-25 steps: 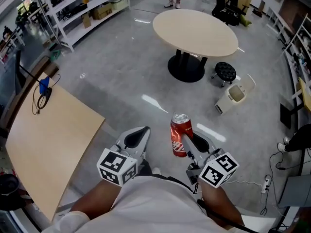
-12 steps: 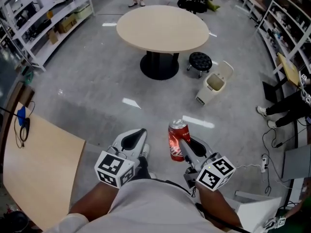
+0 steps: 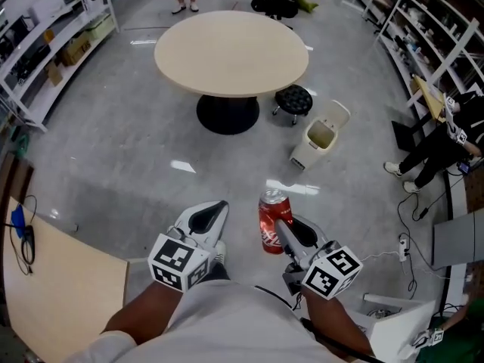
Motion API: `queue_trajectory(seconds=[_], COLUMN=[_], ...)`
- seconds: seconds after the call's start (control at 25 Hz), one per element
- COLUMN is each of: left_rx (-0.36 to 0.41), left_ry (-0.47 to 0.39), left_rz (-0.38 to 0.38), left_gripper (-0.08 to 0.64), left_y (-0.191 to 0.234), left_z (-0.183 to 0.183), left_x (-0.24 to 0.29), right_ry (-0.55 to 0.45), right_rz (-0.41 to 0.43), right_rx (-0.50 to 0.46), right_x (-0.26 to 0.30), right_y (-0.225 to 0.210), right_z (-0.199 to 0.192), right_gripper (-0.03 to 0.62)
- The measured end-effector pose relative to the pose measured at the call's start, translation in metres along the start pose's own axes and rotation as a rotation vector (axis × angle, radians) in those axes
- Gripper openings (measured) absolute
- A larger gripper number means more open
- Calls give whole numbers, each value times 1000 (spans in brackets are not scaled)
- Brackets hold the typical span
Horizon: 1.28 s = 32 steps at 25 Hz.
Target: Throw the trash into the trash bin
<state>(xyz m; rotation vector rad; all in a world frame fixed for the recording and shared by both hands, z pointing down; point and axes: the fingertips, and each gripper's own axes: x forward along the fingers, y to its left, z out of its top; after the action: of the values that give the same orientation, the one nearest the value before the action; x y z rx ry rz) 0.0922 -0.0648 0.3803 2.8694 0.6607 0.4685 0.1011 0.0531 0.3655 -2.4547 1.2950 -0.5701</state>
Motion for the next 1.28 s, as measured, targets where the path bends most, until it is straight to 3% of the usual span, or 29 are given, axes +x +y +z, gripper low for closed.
queue_trajectory(seconds=[0.36,0.8,1.28], left_rx=[42,85,95], left_ry=[-7,15,32], left_rz=[-142,-307,-360], left_gripper=[6,6,6], left_y=[41,41,27], left_z=[35,56,49], left_x=[47,93,115], right_ry=[-73,-133,-160], right_rz=[-137,-281,-327], right_rx=[-4,-4,13], right_x=[38,36,25], right_y=[-23,-39,-55], right_z=[35,57,53], right_gripper=[69,69,69])
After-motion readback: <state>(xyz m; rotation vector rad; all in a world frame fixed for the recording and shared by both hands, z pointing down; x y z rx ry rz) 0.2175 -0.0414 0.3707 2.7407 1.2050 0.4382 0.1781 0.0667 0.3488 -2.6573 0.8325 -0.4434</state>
